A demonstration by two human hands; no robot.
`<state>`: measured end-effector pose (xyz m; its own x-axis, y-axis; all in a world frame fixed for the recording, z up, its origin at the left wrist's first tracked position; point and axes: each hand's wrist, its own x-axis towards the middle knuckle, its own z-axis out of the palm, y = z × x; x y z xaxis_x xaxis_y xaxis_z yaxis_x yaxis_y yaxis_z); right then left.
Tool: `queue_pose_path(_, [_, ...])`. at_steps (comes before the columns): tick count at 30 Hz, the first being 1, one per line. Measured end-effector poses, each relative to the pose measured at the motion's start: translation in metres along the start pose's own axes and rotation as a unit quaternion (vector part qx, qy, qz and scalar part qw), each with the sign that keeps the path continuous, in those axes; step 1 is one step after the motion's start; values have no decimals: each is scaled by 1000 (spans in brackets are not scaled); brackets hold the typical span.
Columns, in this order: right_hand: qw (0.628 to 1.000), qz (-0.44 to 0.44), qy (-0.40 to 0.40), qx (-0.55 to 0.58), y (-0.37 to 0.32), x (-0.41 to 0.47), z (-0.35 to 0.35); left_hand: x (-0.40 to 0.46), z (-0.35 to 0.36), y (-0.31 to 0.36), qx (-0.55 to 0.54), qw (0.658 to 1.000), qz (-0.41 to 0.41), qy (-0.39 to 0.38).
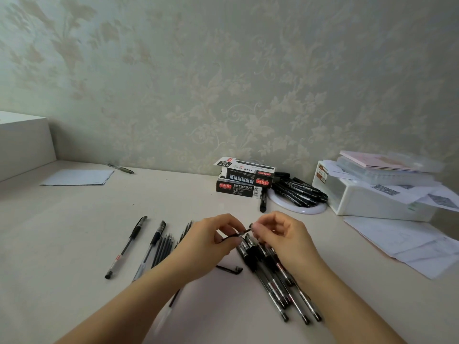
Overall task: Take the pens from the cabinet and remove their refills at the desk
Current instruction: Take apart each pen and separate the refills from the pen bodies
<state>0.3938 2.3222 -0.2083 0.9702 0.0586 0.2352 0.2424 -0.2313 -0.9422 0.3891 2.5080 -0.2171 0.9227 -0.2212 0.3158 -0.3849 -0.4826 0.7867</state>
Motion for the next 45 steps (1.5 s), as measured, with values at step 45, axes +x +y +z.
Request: queue_pose_path(45, [890,-61,127,-433,17,11,-43,-12,-46,4,375,912,-161,-36])
